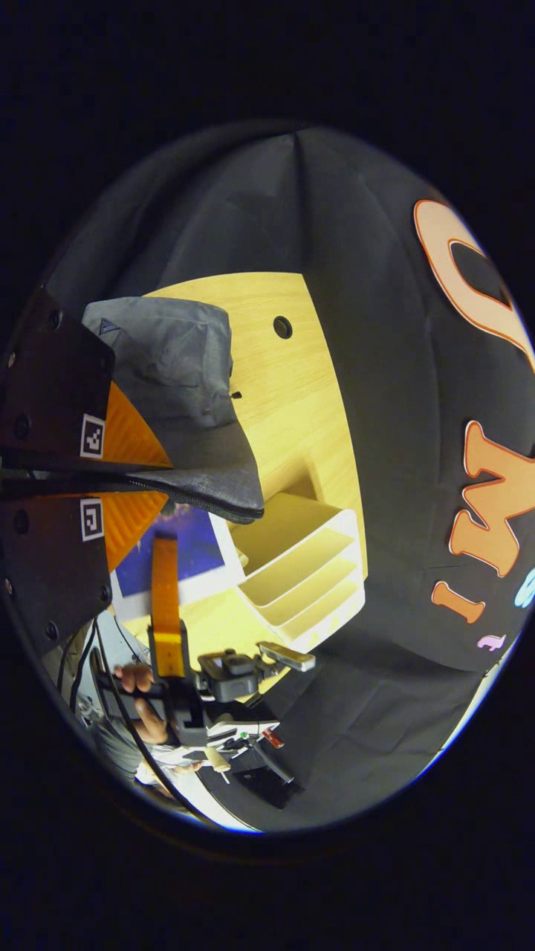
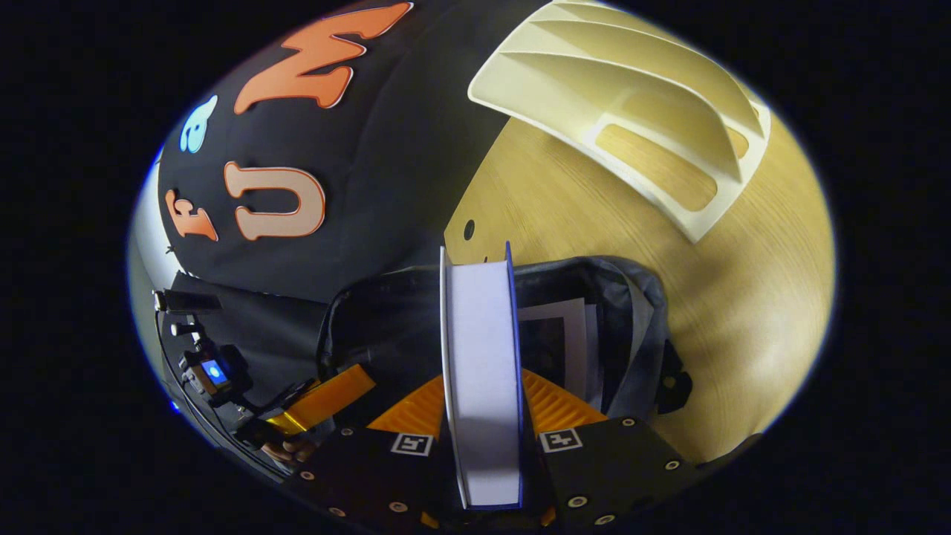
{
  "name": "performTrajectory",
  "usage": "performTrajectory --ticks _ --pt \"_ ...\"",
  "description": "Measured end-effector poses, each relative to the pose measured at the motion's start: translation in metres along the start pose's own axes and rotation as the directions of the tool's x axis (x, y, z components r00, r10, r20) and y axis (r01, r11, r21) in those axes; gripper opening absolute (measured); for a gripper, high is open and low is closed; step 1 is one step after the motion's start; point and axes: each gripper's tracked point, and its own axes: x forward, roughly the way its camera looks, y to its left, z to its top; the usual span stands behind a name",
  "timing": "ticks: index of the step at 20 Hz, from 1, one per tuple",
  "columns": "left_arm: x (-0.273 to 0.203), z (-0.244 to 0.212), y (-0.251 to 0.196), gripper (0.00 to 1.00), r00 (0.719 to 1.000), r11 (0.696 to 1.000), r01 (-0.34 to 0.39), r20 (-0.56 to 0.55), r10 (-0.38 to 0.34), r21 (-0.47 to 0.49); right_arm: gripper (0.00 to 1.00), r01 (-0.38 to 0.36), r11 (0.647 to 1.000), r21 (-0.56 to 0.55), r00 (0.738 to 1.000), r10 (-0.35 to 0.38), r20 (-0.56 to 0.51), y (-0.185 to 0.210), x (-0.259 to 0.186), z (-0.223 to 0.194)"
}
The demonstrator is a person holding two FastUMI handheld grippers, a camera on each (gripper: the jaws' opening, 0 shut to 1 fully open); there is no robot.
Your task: Open the schoolbag, grab two books from the bookshelf and put them into the schoolbag.
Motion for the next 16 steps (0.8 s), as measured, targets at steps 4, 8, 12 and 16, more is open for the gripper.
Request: performTrajectory --ticks 4,8,12,16 --pt "-0.003 0.003 -0.013 0.06 1.0 1.0 0.016 0.016 -0.016 0.007 0.38 -0.044 0.999 0.018 0.999 0.044 0.011 0.003 0.02 -0.01" --pt "0.0 0.001 -0.024 0.06 0.999 0.999 0.033 0.023 -0.033 -0.025 0.37 -0.066 0.998 0.024 0.998 0.066 0.015 0.003 0.042 -0.018" --pt "0.002 -0.002 -0.022 0.06 0.999 0.998 0.02 0.046 -0.017 -0.062 0.38 -0.018 1.0 0.021 0.999 0.018 -0.032 -0.002 0.054 -0.028" --pt "0.006 -0.008 -0.012 0.06 0.997 0.997 -0.027 0.065 0.031 -0.068 0.58 0.187 0.971 -0.149 0.98 -0.196 -0.042 -0.033 0.035 -0.023"
